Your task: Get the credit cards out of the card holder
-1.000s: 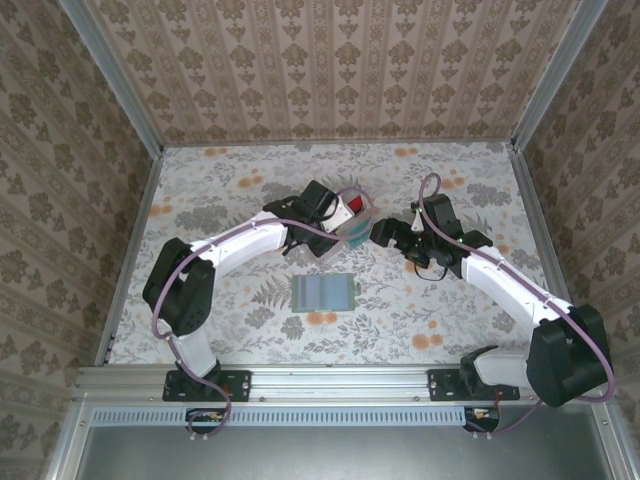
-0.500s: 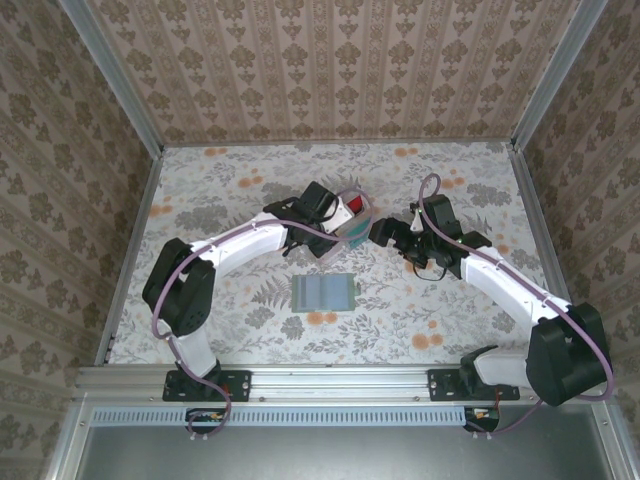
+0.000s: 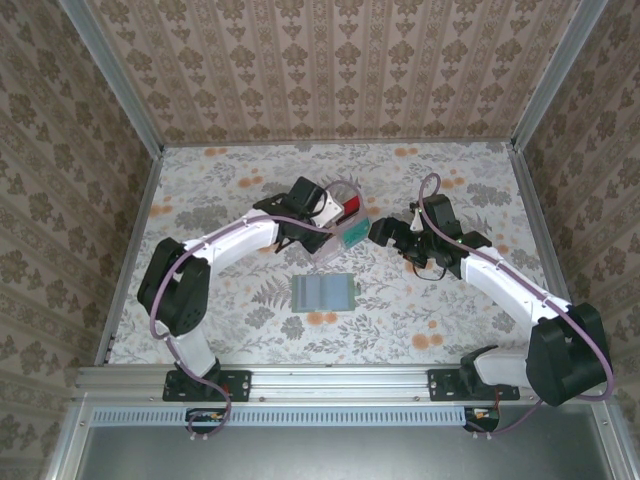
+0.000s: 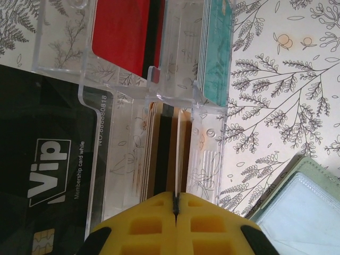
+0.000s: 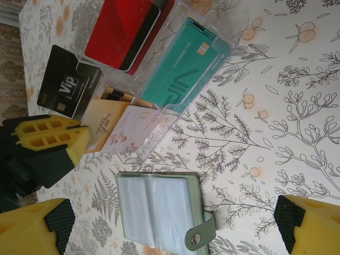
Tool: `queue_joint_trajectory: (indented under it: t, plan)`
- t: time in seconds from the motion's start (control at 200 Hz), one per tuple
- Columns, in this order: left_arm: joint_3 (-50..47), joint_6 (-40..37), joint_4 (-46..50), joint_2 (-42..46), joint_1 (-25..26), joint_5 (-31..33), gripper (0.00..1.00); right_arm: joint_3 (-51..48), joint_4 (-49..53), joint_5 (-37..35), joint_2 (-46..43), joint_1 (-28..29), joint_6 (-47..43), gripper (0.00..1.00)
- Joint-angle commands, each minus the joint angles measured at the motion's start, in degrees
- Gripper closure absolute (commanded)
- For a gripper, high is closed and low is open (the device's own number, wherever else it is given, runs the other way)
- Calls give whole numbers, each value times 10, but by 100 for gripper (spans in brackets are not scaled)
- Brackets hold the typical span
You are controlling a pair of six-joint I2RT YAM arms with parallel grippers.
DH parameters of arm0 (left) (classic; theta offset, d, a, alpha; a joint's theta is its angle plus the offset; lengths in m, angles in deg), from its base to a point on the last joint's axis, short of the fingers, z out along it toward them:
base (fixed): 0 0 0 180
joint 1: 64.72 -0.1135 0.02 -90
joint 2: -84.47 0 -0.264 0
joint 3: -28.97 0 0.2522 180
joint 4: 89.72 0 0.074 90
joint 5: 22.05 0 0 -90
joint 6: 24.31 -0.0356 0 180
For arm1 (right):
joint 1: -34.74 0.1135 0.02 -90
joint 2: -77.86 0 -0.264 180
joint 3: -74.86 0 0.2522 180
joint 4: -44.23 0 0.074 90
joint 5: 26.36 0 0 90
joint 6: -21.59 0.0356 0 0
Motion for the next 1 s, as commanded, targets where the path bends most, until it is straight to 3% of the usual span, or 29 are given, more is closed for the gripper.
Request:
queue_joint_trajectory:
  t: [0.0,0.135,0.355,0.57,0.77,0.995]
  plan:
    - [11,13,12,10,-7,-10,99,-4,0,4,3,-3,3,0]
    - [19,10,23,0,-10,-15,94,-3,-1,5,3,-3,2,0]
    - [41,18,39,0,-16,-15,76,-4,-8,9,5,-3,6,0]
    - [50,24,50,7,-17,0,69,-4,-8,9,7,-3,4,0]
    - [22,106,32,63,-30,11,53,-1,0,3,10,1,-8,2]
    - [-68,253,-17,150,-82,-14,47,41,36,-51,50,50,-33,5]
